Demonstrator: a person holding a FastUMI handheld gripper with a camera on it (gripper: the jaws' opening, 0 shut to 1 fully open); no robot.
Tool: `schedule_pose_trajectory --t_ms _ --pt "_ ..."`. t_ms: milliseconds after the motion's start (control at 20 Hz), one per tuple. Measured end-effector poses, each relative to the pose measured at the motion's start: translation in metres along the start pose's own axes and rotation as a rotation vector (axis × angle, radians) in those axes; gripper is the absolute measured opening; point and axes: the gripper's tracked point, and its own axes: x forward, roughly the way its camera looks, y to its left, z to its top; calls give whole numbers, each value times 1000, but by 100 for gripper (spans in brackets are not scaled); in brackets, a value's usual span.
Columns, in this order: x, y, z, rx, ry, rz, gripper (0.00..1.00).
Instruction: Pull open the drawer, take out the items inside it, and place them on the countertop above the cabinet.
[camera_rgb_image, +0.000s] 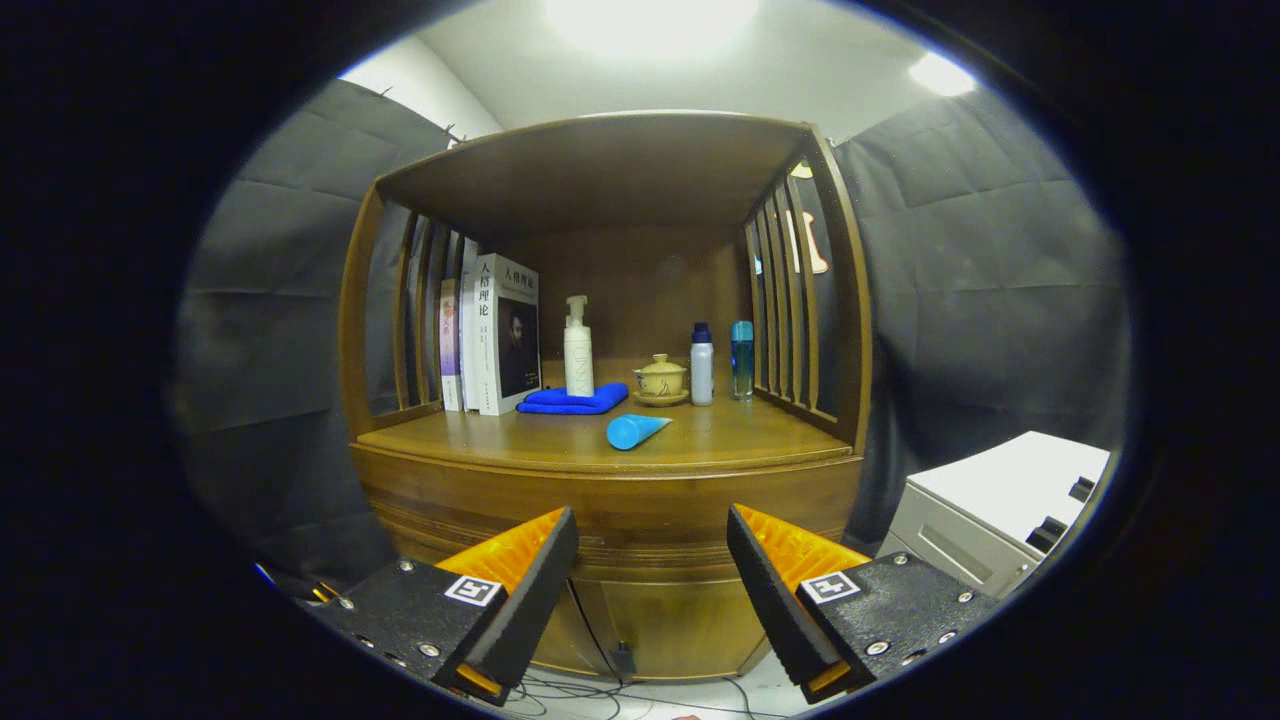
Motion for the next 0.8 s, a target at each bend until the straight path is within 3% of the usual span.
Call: schedule_pose_trajectory --t_ms 450,800 --pt "-49 -43 19 -19 -74 -51 93" --pt "-54 -57 19 3 -78 -55 93"
